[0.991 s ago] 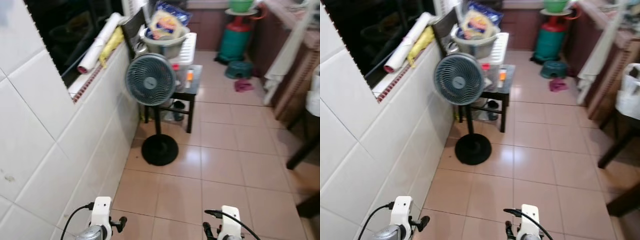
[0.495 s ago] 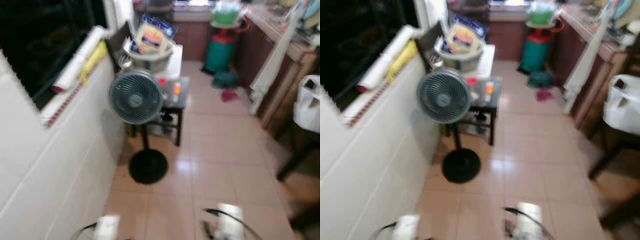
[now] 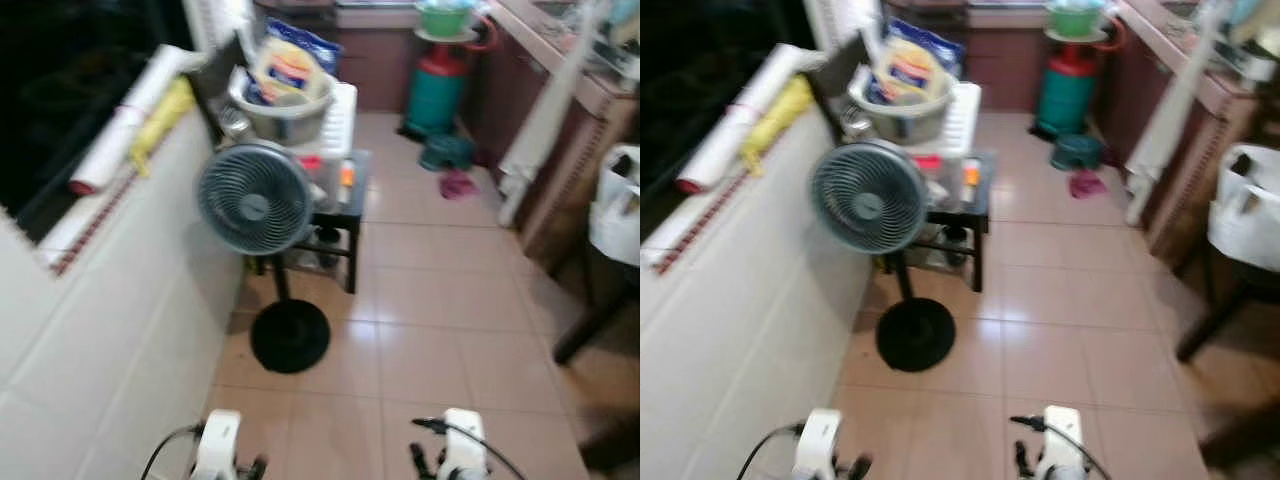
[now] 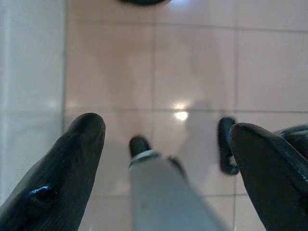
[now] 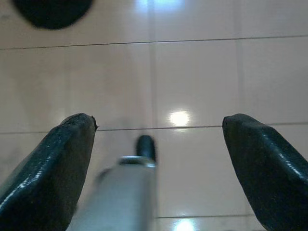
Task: Setting the table
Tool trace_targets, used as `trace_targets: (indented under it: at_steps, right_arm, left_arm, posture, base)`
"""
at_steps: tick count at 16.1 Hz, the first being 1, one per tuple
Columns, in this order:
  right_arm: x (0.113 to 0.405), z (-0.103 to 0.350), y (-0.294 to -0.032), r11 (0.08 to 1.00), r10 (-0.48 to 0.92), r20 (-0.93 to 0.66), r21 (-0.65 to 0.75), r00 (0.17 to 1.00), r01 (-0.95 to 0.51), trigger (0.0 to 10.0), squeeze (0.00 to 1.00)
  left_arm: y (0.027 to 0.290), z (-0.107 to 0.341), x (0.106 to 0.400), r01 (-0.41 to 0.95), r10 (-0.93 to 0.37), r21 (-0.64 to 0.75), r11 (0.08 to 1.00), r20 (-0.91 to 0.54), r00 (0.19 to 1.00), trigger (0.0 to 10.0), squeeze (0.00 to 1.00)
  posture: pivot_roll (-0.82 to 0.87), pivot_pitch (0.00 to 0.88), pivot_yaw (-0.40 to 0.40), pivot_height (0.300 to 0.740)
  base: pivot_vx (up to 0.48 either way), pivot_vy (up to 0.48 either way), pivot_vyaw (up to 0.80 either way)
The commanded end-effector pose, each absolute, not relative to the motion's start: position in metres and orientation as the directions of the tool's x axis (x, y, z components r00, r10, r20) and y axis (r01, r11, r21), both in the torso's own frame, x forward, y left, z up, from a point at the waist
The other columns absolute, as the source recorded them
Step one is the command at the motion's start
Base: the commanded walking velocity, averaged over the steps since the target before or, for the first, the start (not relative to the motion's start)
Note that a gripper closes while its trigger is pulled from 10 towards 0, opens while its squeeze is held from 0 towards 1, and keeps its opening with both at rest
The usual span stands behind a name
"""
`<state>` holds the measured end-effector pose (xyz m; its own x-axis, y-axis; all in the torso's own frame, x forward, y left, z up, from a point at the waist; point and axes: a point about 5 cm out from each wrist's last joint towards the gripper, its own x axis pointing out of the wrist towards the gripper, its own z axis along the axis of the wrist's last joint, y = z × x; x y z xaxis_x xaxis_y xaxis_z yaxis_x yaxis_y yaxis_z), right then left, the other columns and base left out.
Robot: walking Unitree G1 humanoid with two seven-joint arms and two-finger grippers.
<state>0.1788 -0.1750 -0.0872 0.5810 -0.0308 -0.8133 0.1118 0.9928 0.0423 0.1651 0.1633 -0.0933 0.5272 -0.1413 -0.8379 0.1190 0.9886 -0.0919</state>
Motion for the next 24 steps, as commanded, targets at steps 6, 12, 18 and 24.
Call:
trace_targets:
  at_steps: [6,12,18,24]
  right_arm:
    - [0.187,-0.084,-0.168,0.986,-0.027,-0.794,0.077,0.607,0.145,10.0,0.00]
    - [0.212,-0.071,-0.158,0.987,0.001,-0.742,0.109,0.671,0.120,10.0,0.00]
    - [0.214,-0.068,-0.165,0.991,-0.034,-0.727,0.064,0.685,0.117,10.0,0.00]
    - [0.211,-0.070,-0.168,0.995,-0.044,-0.740,0.029,0.671,0.096,10.0,0.00]
  left_arm:
    - [0.188,-0.065,0.216,0.137,-0.069,0.026,0.990,-0.761,0.645,10.0,0.00]
    - [0.183,-0.052,0.238,0.098,-0.072,-0.004,0.995,-0.709,0.701,10.0,0.00]
    - [0.168,-0.062,0.225,0.173,-0.143,-0.040,0.984,-0.761,0.633,10.0,0.00]
    - [0.166,-0.066,0.220,0.188,-0.146,-0.036,0.982,-0.775,0.615,10.0,0.00]
  posture:
    - [-0.06,0.000,0.057,0.740]
    - [-0.06,0.000,0.056,0.740]
    - [-0.06,0.000,0.055,0.740]
    - [-0.07,0.000,0.051,0.740]
  base:
    - [0.000,0.000,0.00]
    - [0.000,0.000,0.00]
    - [0.000,0.000,0.00]
    - [0.000,0.000,0.00]
